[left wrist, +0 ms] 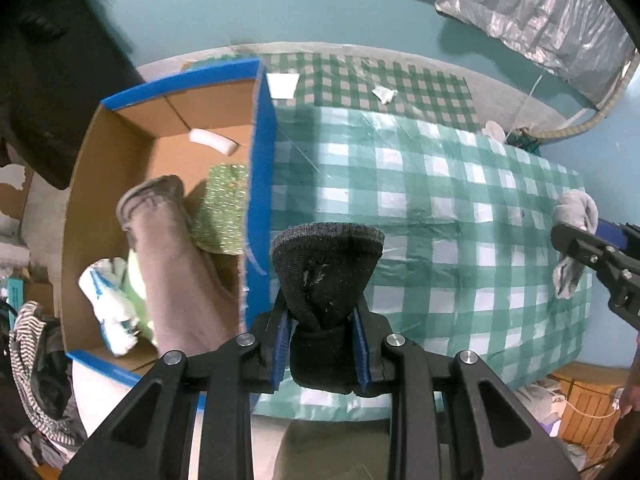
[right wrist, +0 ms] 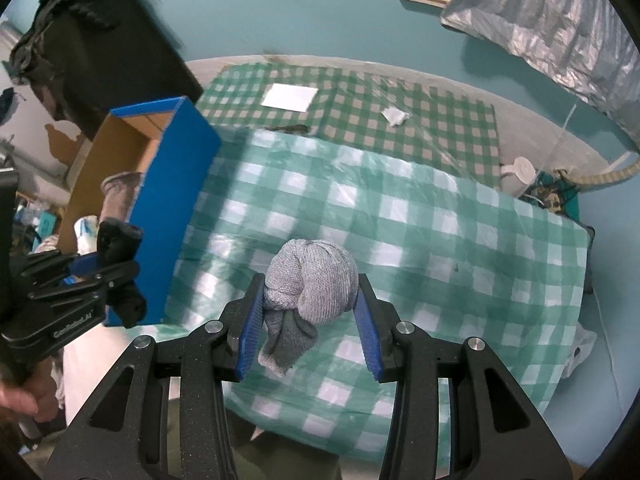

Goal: Organize soft objects
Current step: 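Carry the black sock with the left gripper while the right carries the grey sock to the box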

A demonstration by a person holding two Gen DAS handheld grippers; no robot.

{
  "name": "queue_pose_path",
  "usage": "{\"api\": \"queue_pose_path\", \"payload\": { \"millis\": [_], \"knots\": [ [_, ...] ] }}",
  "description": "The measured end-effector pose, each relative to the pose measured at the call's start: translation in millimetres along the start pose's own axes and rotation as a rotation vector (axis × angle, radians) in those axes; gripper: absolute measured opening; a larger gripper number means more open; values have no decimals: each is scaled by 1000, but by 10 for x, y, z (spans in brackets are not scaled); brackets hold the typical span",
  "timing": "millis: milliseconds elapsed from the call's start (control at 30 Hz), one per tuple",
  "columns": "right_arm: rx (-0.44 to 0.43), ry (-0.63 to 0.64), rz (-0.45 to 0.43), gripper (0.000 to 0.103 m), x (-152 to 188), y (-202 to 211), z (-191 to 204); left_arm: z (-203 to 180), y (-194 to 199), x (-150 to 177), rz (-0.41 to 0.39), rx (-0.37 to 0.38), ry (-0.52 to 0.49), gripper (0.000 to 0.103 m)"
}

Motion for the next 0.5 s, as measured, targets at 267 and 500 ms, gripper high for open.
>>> {"api": "queue_pose_path", "payload": {
  "millis": [267, 500],
  "knots": [
    [-25, 50, -24, 42, -177, 77, 377, 291, 248, 24, -39, -3, 39, 28],
    [-54, 96, -37, 42, -322, 91, 716, 596, 369, 38, -62, -26, 74, 27]
  ]
}}
Point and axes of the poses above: each gripper's, at about its wrist camera, not at the fingertips, and y roughly against the way its jaws point, z to its left, x to its underside, the point moved 5 cm from there along -y, roughly the way its jaws point, and after that the axes turned 2 degrees about y, right-handed, at the moved point
